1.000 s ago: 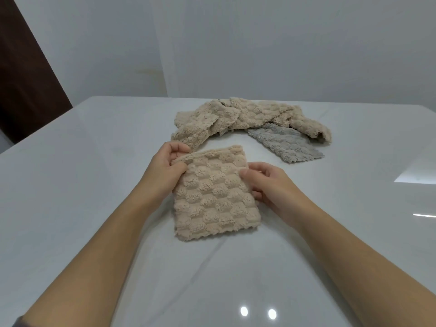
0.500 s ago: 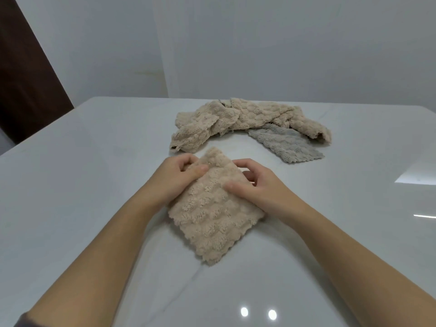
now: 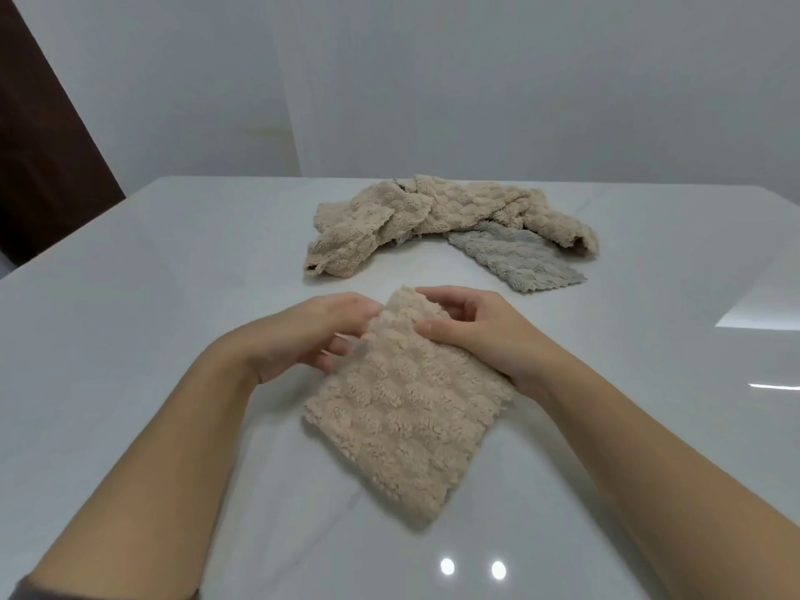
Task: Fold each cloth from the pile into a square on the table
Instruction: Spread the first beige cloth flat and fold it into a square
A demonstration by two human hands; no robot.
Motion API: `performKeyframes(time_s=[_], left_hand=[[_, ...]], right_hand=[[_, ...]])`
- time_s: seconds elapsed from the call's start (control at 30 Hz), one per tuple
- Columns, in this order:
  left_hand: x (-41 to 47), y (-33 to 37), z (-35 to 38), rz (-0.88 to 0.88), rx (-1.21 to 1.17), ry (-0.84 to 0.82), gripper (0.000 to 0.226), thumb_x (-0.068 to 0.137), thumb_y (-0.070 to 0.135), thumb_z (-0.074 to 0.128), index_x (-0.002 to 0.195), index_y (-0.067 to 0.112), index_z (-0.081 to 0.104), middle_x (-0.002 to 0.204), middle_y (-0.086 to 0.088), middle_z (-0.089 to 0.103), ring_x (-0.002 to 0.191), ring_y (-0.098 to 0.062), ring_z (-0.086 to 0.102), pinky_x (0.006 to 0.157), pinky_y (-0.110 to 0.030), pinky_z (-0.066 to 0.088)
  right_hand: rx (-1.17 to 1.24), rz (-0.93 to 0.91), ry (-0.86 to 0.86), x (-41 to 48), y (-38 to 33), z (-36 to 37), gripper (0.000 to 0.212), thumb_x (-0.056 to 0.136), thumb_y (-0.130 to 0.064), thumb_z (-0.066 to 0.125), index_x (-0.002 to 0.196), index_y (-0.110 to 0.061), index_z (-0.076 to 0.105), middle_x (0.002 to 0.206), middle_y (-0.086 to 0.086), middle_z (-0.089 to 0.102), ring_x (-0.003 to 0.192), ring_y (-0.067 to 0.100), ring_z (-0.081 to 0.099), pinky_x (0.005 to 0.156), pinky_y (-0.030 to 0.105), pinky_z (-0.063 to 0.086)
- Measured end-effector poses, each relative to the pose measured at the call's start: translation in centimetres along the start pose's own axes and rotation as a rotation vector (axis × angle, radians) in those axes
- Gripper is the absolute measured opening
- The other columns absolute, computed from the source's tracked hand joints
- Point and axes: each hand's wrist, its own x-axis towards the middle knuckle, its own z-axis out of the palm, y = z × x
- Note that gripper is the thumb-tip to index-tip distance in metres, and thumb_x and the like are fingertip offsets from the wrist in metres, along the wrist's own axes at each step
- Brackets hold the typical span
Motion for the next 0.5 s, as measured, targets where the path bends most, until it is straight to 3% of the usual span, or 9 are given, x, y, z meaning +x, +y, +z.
performKeyframes(time_s=[0.07, 0.17, 0.23, 0.33, 0.4, 0.43, 0.5], left_hand=[[0.2, 0.0, 1.5, 0.040, 0.083, 0.011, 0.040, 0.081, 0.035, 0.073, 0.115, 0.018, 0.065, 0.107, -0.001, 0.072, 0.094, -0.022, 0.070, 0.080, -0.033, 0.056], [0.4, -0.2, 2.0, 0.148, -0.028, 0.167, 0.034, 0.082, 0.012, 0.074, 0.114, 0.013, 0.064, 0.105, -0.005, 0.073, 0.097, -0.022, 0.070, 0.080, -0.030, 0.057], [0.3, -0.3, 1.7, 0.196, -0.071, 0.219, 0.038, 0.079, 0.009, 0.073, 0.115, 0.016, 0.062, 0.105, -0.002, 0.073, 0.098, -0.021, 0.069, 0.080, -0.028, 0.056], [-0.2, -0.2, 1.7, 0.282, 0.028, 0.259, 0.040, 0.082, 0.001, 0.070, 0.113, 0.022, 0.055, 0.099, 0.006, 0.071, 0.096, -0.023, 0.068, 0.081, -0.031, 0.057], [-0.6, 0.1, 1.9, 0.347, 0.097, 0.289, 0.053, 0.083, 0.000, 0.069, 0.120, 0.031, 0.048, 0.096, 0.008, 0.068, 0.092, -0.031, 0.066, 0.081, -0.043, 0.057], [-0.8, 0.2, 2.0, 0.386, 0.121, 0.316, 0.060, 0.083, 0.000, 0.069, 0.123, 0.037, 0.045, 0.098, 0.007, 0.068, 0.090, -0.034, 0.065, 0.081, -0.049, 0.056], [-0.7, 0.4, 2.2, 0.469, 0.116, 0.376, 0.064, 0.082, 0.000, 0.068, 0.124, 0.041, 0.043, 0.103, 0.001, 0.066, 0.088, -0.028, 0.067, 0.082, -0.051, 0.055]], right_hand=[[-0.044, 0.007, 0.024, 0.3, 0.3, 0.0, 0.035, 0.081, -0.025, 0.077, 0.113, -0.028, 0.066, 0.089, 0.002, 0.071, 0.078, 0.010, 0.067, 0.077, 0.028, 0.054], [-0.057, 0.141, -0.040, 0.1, 0.4, -1.1, 0.042, 0.071, -0.036, 0.082, 0.107, -0.018, 0.069, 0.097, 0.002, 0.075, 0.089, 0.017, 0.072, 0.084, 0.033, 0.056], [0.003, 0.191, -0.065, 0.0, 0.7, -1.8, 0.042, 0.061, -0.031, 0.089, 0.091, -0.011, 0.068, 0.086, 0.005, 0.073, 0.080, 0.025, 0.069, 0.075, 0.033, 0.053], [0.280, 0.104, 0.041, 0.4, 1.0, -2.4, 0.025, 0.066, -0.009, 0.082, 0.078, -0.013, 0.060, 0.072, 0.005, 0.061, 0.060, 0.017, 0.050, 0.055, 0.026, 0.038], [0.484, 0.061, 0.142, 0.3, 0.9, -2.4, 0.014, 0.079, -0.002, 0.069, 0.085, -0.012, 0.062, 0.079, 0.003, 0.068, 0.055, 0.012, 0.051, 0.052, 0.024, 0.045], [0.531, 0.052, 0.160, 0.4, 0.8, -2.4, 0.012, 0.084, -0.005, 0.066, 0.093, -0.012, 0.063, 0.081, 0.002, 0.070, 0.053, 0.011, 0.052, 0.058, 0.027, 0.048], [0.573, 0.062, 0.110, 0.3, 0.8, -1.9, 0.029, 0.083, -0.027, 0.065, 0.109, -0.015, 0.063, 0.085, 0.002, 0.071, 0.062, 0.015, 0.060, 0.076, 0.034, 0.049]])
